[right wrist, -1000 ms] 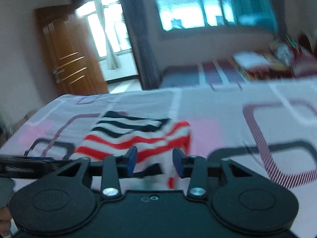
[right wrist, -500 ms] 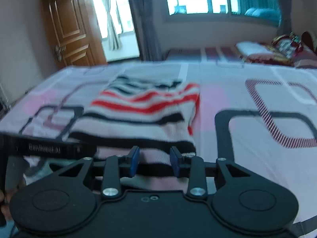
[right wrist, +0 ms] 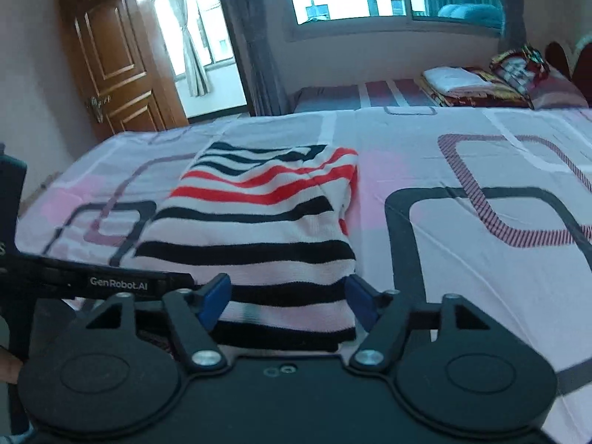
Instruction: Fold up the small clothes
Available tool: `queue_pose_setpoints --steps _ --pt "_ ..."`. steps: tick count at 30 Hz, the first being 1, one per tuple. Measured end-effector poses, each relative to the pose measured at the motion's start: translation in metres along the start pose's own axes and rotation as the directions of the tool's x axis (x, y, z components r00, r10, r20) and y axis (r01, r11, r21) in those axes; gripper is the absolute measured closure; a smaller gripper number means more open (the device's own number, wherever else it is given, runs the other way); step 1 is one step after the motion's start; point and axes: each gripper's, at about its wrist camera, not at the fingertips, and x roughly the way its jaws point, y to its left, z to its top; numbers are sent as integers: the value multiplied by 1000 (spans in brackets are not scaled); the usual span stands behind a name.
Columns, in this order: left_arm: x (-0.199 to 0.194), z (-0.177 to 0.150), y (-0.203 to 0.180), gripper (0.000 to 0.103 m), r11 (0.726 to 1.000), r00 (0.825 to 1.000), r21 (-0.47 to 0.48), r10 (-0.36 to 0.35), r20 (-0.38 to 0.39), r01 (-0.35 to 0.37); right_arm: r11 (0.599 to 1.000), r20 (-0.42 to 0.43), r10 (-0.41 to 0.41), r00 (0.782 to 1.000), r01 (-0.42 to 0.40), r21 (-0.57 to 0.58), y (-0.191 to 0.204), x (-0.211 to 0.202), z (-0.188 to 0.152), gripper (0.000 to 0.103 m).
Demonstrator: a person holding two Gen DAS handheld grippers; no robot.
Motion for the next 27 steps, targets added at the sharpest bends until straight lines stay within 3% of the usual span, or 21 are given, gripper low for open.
queue_pose_setpoints --steps 4,12,18,22,27 --pt "-11 1 -3 0 1000 1000 0 -3 -9 3 998 -8 18 1000 -18 62 -7 -10 0 25" --pt "-35 -4 -12 0 993 995 65 100 -25 -98 995 -34 49 998 -46 84 -6 -23 2 6" --pt "-86 -11 -17 0 994 994 79 73 75 -79 980 -73 144 987 -133 146 -7 -24 5 1" --pt "-127 -18 -22 0 992 985 43 114 133 -121 969 -101 206 973 -189 156 -5 -39 5 1" --pt "-174 -40 -35 0 989 977 19 144 158 -149 970 -162 206 965 -180 160 -6 -72 0 1"
